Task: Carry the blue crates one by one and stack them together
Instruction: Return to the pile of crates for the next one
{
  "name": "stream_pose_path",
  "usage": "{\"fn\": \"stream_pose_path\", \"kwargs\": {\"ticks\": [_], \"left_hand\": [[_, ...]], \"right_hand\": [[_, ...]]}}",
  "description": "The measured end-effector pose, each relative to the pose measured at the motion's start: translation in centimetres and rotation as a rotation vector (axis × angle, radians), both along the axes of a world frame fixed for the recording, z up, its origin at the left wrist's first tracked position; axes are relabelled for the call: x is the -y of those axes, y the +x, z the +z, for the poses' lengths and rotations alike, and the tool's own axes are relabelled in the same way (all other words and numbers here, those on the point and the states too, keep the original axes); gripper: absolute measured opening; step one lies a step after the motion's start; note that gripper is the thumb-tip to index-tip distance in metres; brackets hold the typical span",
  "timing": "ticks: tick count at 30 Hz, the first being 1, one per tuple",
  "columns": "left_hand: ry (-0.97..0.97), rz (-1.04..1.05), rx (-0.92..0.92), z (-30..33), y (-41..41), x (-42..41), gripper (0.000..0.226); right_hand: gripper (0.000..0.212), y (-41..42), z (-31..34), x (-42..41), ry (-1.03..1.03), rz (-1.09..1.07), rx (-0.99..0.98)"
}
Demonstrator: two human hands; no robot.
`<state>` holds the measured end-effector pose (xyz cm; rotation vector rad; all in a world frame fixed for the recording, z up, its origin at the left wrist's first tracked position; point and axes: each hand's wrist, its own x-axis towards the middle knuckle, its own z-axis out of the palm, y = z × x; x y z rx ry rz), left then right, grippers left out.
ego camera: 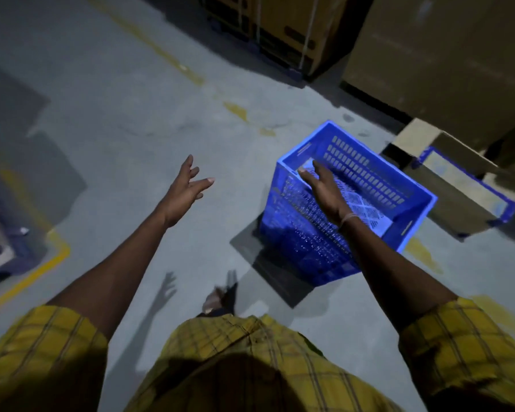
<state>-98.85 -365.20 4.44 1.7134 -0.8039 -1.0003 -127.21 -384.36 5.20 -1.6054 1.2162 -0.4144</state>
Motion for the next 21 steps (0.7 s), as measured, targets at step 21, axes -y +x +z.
{"fn": "stream_pose_path", "kwargs": {"ticks": [21], "left_hand": [[-0.141,0.870,-0.070,0.7,4.3,-42.3,0.075]], "right_hand": [[0.078,28.1,2.4,-27.2,0.196,0.750,0.133]]}}
